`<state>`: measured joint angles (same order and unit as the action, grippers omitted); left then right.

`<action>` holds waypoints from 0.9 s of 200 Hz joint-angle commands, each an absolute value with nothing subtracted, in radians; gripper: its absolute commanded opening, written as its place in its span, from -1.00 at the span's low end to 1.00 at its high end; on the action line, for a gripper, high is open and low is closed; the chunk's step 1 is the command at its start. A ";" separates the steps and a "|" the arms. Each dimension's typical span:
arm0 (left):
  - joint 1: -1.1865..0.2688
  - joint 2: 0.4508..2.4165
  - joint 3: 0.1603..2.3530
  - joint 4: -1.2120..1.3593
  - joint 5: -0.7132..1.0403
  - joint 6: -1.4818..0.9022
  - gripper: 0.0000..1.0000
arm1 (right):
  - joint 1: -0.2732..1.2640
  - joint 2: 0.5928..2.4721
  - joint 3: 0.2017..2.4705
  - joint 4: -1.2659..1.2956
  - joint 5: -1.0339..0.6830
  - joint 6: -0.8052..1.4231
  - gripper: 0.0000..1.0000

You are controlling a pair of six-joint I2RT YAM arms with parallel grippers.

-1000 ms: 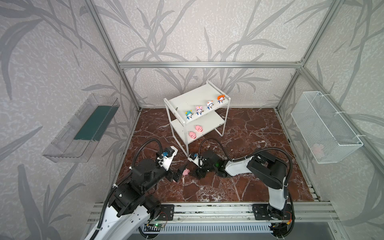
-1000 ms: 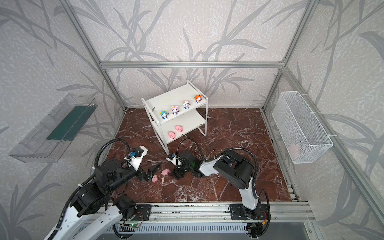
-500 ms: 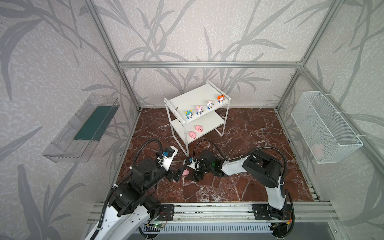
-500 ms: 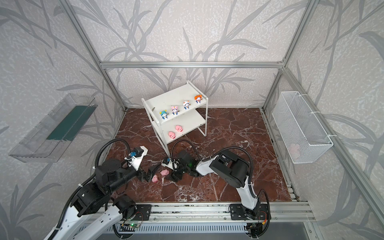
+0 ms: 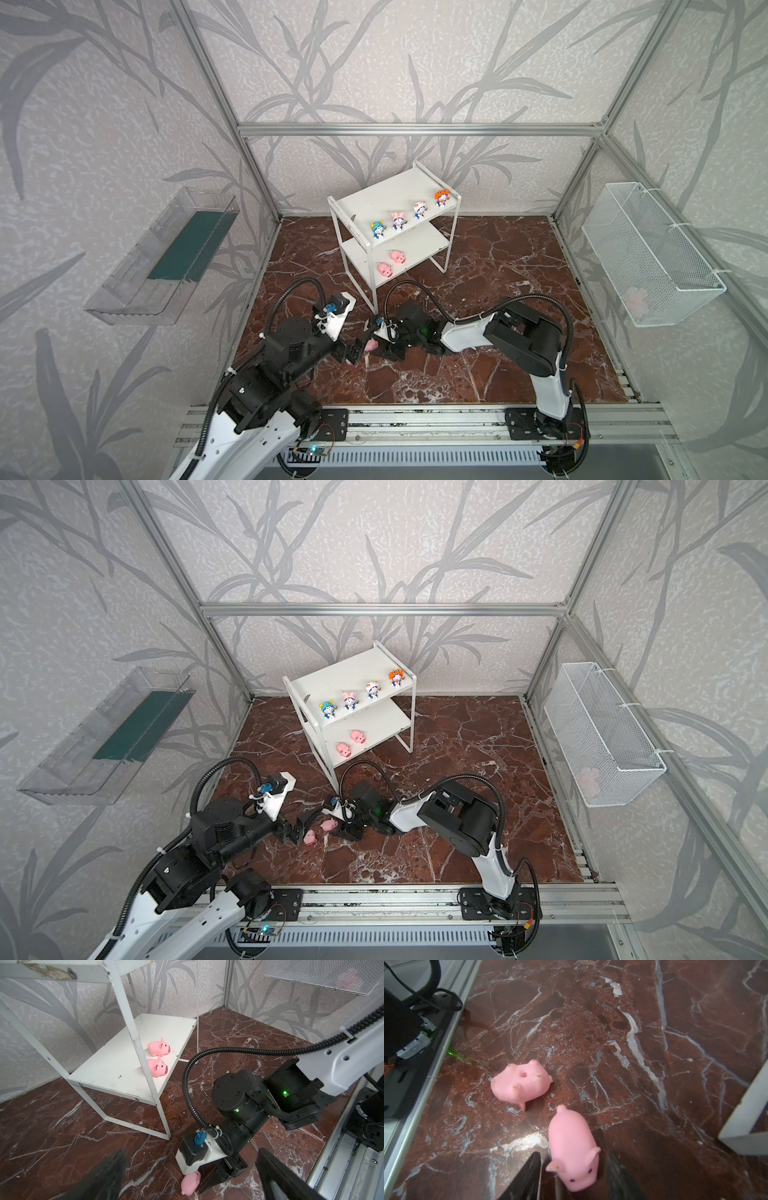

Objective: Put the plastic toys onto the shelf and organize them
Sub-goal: 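Close the right gripper around the pink pig on the floor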

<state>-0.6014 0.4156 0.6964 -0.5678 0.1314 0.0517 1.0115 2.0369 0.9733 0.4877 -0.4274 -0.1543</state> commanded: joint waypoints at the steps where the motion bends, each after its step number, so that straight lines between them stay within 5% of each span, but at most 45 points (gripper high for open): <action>1: -0.603 0.408 0.686 -0.558 0.133 0.053 0.98 | 1.017 2.054 0.979 0.432 -0.400 -0.150 -0.02; 57: -0.604 0.408 0.686 -0.555 0.133 0.052 0.98 | 1.017 1.975 0.915 0.448 -0.357 -0.144 -0.36; 180: -0.601 0.420 0.687 -0.550 0.144 0.051 0.98 | 0.985 1.584 0.688 0.264 -0.019 -0.049 -0.42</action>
